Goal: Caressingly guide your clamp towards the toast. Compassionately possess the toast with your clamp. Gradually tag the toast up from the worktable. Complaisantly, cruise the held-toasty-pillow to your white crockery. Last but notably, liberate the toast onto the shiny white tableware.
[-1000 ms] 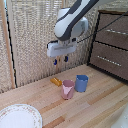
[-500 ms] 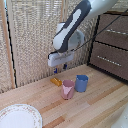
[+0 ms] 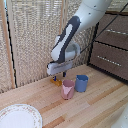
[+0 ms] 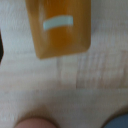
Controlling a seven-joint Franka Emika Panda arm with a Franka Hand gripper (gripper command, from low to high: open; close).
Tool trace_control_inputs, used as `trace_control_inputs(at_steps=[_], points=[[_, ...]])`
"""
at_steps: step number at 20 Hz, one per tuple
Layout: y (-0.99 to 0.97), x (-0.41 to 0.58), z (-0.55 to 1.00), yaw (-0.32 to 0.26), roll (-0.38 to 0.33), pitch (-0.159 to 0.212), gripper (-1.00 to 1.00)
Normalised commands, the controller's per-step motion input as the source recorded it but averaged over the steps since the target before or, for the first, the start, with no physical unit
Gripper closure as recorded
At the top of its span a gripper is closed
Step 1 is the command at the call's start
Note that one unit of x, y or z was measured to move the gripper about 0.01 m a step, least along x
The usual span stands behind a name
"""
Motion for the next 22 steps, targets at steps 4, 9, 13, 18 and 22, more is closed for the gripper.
trace_control_inputs(at_steps=[4, 9, 13, 18, 22], points=[[0.16, 0.466, -0.11, 0.079, -0.089, 0.068, -1.0], [0.23, 0.353, -0.07, 0.021, -0.107, 0.135, 1.0], [0.07, 0.164, 0.0, 0.0, -0.04, 0.115, 1.0], [0.1, 0.037, 0.0, -0.015, -0.04, 0.063, 1.0], [0.15, -0.169, 0.16, -0.072, -0.038, -0.041, 1.0]])
